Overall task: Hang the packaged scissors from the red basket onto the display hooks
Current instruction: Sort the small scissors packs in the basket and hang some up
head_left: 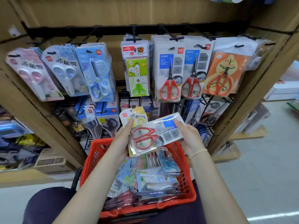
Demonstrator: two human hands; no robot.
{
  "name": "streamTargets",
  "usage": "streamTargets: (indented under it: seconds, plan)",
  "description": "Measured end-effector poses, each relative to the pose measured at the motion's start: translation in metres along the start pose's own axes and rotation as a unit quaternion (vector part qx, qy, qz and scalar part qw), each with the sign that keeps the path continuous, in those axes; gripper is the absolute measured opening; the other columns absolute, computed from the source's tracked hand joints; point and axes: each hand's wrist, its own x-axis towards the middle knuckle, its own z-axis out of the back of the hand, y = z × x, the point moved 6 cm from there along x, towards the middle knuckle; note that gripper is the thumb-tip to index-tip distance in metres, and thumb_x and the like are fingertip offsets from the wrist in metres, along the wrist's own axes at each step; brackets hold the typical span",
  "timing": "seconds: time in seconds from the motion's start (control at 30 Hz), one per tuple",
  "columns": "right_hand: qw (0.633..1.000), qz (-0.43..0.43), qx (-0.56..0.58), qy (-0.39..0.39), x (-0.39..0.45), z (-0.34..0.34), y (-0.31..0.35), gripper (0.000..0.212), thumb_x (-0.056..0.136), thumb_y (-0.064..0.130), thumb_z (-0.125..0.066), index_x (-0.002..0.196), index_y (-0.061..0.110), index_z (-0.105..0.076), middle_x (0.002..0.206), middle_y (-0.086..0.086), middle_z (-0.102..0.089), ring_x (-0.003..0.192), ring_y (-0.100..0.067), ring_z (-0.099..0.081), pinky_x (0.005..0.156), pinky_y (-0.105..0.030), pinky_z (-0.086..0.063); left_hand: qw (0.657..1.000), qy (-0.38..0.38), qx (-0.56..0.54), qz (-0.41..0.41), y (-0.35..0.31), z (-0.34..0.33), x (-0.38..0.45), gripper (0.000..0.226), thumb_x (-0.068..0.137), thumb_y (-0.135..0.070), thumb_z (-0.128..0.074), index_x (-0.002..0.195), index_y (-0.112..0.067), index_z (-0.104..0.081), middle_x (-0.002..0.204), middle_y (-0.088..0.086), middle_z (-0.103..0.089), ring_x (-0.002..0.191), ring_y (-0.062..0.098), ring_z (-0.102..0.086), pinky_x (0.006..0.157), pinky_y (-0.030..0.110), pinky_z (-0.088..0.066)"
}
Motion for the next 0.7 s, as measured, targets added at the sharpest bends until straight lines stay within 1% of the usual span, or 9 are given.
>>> streamTargets:
  seconds: [0.1,0.17,0.2,0.27,0.33,0.43,0.53,0.6,0.7]
  plan:
    - [0.999,-0.025,-0.044,0.005,0.004,-0.003,-0.007,0.019,0.09,0.022,-0.074,0.101,0.006,-0.075,0.102,-0.016,-0.077,0.083,-0.024,-0.073,0.075,-0.036,-0.057,0.997,0.056,0.058,0.004,0.007,0.002,-0.001,0.028,0.098,-0.02,-0.065,0.124,-0.01,-0.067,0.117,0.018,-0.075,0.1,0.03,-0.074,0.096,0.048,-0.057]
    - [0.999,-0.027,-0.03,-0.008,0.007,-0.003,-0.009,0.02,0.089,0.021,-0.076,0.103,0.007,-0.075,0.103,-0.016,-0.077,0.085,-0.026,-0.073,0.078,-0.038,-0.057,0.995,0.071,0.074,-0.005,0.011,0.004,0.0,0.034,0.092,-0.01,-0.07,0.125,-0.006,-0.065,0.117,0.02,-0.074,0.096,0.031,-0.074,0.088,0.043,-0.06]
    - [1.0,-0.023,-0.005,-0.014,0.008,-0.004,-0.009,0.02,0.089,0.019,-0.075,0.105,0.006,-0.074,0.104,-0.016,-0.077,0.086,-0.026,-0.073,0.078,-0.038,-0.058,0.995,0.068,0.067,-0.011,0.012,0.004,0.0,0.039,0.09,-0.009,-0.072,0.127,-0.006,-0.064,0.117,0.021,-0.074,0.097,0.032,-0.074,0.085,0.041,-0.06]
    - [0.999,-0.017,0.046,-0.006,0.007,-0.011,-0.011,0.02,0.09,0.013,-0.074,0.108,0.007,-0.072,0.101,-0.012,-0.077,0.085,-0.023,-0.074,0.073,-0.036,-0.059,0.997,0.054,0.046,-0.034,0.013,0.001,0.001,0.043,0.087,-0.01,-0.074,0.129,-0.006,-0.063,0.119,0.02,-0.073,0.105,0.036,-0.072,0.09,0.045,-0.059]
    - [0.999,-0.016,0.028,0.043,0.001,-0.027,-0.015,0.022,0.09,0.009,-0.072,0.111,0.008,-0.07,0.101,-0.008,-0.078,0.086,-0.02,-0.074,0.072,-0.034,-0.058,0.997,0.042,0.023,-0.052,0.013,-0.004,0.001,0.041,0.089,-0.009,-0.073,0.129,-0.006,-0.064,0.119,0.018,-0.074,0.109,0.038,-0.071,0.096,0.049,-0.057]
    - [0.992,-0.015,-0.034,0.122,-0.007,-0.041,-0.023,0.025,0.093,0.005,-0.066,0.118,0.008,-0.067,0.111,-0.008,-0.076,0.096,-0.021,-0.073,0.082,-0.036,-0.056,0.998,0.021,0.01,-0.05,0.012,-0.008,0.0,0.033,0.091,-0.008,-0.072,0.124,-0.008,-0.065,0.113,0.016,-0.076,0.097,0.031,-0.075,0.082,0.043,-0.062]
    - [0.987,-0.011,-0.071,0.145,-0.005,-0.031,-0.019,0.027,0.097,0.006,-0.061,0.123,0.01,-0.066,0.119,-0.008,-0.073,0.108,-0.025,-0.069,0.094,-0.043,-0.054,0.999,0.034,0.02,-0.035,0.009,-0.002,-0.001,0.034,0.094,-0.015,-0.071,0.127,-0.009,-0.064,0.113,0.015,-0.076,0.092,0.028,-0.076,0.068,0.036,-0.062]
    - [0.978,-0.014,-0.118,0.169,-0.005,-0.023,-0.015,0.026,0.096,0.008,-0.062,0.121,0.011,-0.067,0.119,-0.007,-0.074,0.108,-0.024,-0.069,0.096,-0.043,-0.053,0.997,0.05,0.04,-0.039,0.006,0.0,-0.002,0.039,0.091,-0.017,-0.073,0.128,-0.01,-0.063,0.114,0.013,-0.076,0.096,0.028,-0.076,0.07,0.037,-0.062]
    - [0.962,0.007,-0.186,0.201,-0.009,-0.026,-0.009,0.023,0.094,0.006,-0.065,0.116,0.007,-0.071,0.113,-0.009,-0.075,0.102,-0.024,-0.071,0.092,-0.04,-0.055,0.99,0.109,0.073,-0.044,0.002,-0.013,-0.005,0.059,0.078,-0.015,-0.084,0.132,-0.01,-0.06,0.119,0.014,-0.075,0.108,0.033,-0.073,0.091,0.047,-0.058]
